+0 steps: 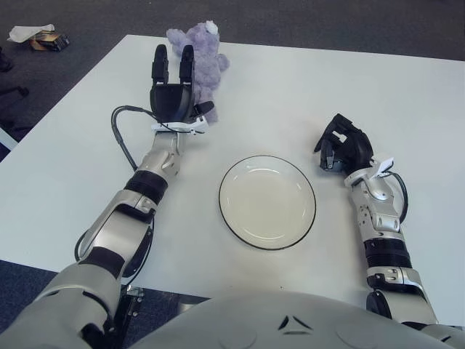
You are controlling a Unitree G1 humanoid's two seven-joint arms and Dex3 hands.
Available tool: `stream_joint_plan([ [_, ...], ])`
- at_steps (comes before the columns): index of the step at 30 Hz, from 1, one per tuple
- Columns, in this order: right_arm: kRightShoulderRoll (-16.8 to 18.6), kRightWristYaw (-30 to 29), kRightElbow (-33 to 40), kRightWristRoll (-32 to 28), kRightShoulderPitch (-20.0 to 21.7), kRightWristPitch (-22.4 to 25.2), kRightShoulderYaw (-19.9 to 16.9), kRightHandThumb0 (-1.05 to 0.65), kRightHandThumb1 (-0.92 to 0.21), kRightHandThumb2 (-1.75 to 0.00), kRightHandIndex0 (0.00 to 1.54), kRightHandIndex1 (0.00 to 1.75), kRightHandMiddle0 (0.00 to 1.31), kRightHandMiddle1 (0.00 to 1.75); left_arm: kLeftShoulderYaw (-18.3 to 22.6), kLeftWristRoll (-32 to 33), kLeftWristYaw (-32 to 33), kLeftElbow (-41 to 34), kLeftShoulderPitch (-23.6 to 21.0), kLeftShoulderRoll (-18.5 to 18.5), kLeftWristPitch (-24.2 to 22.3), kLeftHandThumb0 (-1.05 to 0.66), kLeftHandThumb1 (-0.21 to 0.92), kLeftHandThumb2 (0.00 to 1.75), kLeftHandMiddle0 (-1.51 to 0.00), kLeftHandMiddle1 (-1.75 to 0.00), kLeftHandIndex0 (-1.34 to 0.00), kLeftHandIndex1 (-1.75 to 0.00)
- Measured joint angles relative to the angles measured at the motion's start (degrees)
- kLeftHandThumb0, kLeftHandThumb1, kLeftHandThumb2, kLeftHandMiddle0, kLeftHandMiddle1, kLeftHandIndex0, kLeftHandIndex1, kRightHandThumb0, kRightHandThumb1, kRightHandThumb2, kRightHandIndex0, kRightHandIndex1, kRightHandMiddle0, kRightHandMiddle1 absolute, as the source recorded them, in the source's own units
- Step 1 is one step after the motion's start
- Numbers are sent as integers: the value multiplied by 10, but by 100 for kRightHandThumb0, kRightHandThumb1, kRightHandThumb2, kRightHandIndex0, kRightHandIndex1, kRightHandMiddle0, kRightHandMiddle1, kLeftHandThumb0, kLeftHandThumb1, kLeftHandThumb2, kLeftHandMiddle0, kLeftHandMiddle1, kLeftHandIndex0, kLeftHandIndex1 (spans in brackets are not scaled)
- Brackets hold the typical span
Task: Put the doll into the plate.
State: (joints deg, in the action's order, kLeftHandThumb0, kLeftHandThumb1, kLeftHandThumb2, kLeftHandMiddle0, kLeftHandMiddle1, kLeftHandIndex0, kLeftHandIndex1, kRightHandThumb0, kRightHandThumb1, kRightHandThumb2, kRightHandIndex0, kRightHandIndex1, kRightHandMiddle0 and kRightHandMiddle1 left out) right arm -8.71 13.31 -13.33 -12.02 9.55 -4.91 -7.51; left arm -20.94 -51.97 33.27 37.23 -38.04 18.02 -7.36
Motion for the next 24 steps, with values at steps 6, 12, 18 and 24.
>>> stream_joint_plan([
  [6,-1,4,1,-1,-1,0,0,-1,-16,-150,61,175,60,175,0,23,-112,-37,0,-3,-43,-105,92,79,-2,-1,-4,-3],
  [12,-2,4,5,0,-2,3,0,-1,-16,-150,61,175,60,175,-3,36,-203,-66,0,-4,-79,-105,92,83,-14,-11,0,-38],
  [18,-3,4,12,0,-6,6,1,-1,-17,-149,61,175,60,175,-17,38,-280,-87,0,-2,-108,-105,92,90,-6,-72,0,-56],
  [24,-3,3,19,0,-10,12,1,-1,-17,-149,61,175,60,175,-29,38,-337,-112,0,6,-116,-105,92,92,-7,-110,0,-68],
])
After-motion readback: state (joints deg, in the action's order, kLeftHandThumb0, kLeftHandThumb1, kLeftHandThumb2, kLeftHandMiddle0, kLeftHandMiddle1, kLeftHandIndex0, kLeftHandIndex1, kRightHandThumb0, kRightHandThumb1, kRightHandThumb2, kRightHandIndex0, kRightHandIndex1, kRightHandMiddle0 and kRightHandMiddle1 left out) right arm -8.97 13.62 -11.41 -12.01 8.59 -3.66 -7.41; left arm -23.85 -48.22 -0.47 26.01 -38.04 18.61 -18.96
